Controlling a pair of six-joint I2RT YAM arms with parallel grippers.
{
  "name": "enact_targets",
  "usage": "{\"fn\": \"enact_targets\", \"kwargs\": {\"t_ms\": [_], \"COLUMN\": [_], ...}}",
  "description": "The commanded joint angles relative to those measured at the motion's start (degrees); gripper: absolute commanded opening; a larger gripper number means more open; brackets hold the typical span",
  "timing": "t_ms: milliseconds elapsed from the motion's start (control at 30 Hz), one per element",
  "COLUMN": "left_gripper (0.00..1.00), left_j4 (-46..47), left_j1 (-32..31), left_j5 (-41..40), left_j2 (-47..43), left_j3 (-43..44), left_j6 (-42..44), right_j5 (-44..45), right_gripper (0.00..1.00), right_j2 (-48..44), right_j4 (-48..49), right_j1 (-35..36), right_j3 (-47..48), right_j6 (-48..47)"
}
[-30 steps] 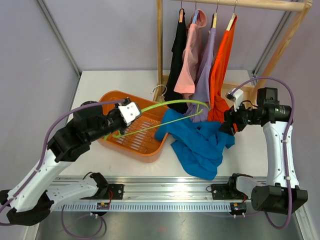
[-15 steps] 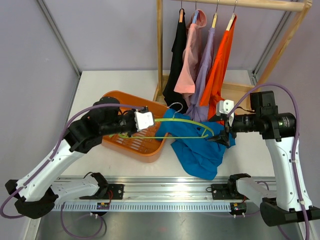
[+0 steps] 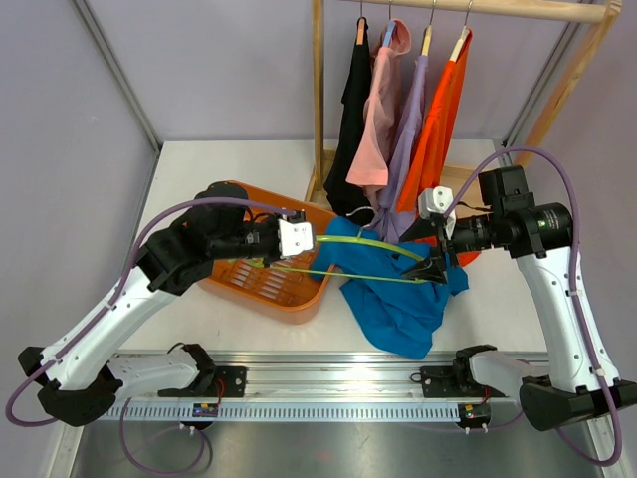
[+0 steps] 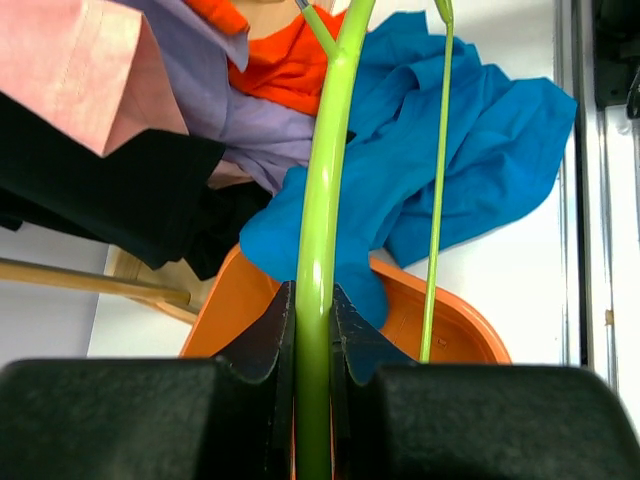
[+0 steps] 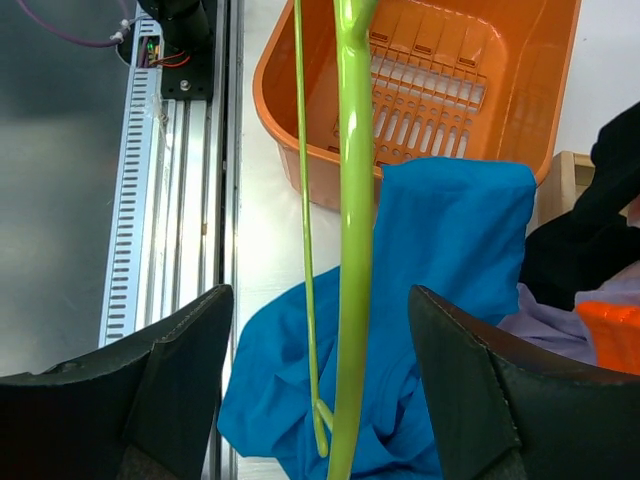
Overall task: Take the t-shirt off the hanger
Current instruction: Pass the hanger from the left arm to the right
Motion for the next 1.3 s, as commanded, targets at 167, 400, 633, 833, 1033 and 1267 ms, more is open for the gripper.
{"fn": "enact_targets", "kwargs": {"t_ms": [167, 400, 633, 833, 1033, 1267], "left_gripper": [0.00, 0.00, 0.12, 0.76, 0.99, 0.99], "left_j4": [9.0, 11.4, 14.9, 22.0, 24.4, 23.3], "left_j1": [0.0, 0.0, 0.0, 0.1, 0.1, 0.1], "left_j5": [6.0, 5.3, 2.5, -2.6, -15.6, -35.8], "left_j2": [0.0, 1.0, 0.8, -5.7, -12.3, -16.9], "left_j3": [2.9, 2.5, 2.1, -4.3, -7.8, -6.6], "left_j6": [-0.6, -0.8, -1.8, -10.2, -18.2, -24.1], "right_j5": [-1.9, -1.8, -2.2, 4.9, 10.8, 17.9], "right_gripper": [0.59, 0.18, 0.00, 0.00, 0.00, 0.00], "right_j2": [1.9, 1.4, -0.8, -5.7, -12.0, -13.9], "right_j4": [-15.2, -16.2, -11.4, 0.9, 12.7, 19.6], "right_j1": [1.3, 1.5, 1.5, 1.5, 1.5, 1.5], "right_j3": [0.5, 0.4, 2.7, 3.2, 1.1, 4.0], "right_j6": [0.3, 0.6, 7.2, 22.3, 34.6, 41.9]}}
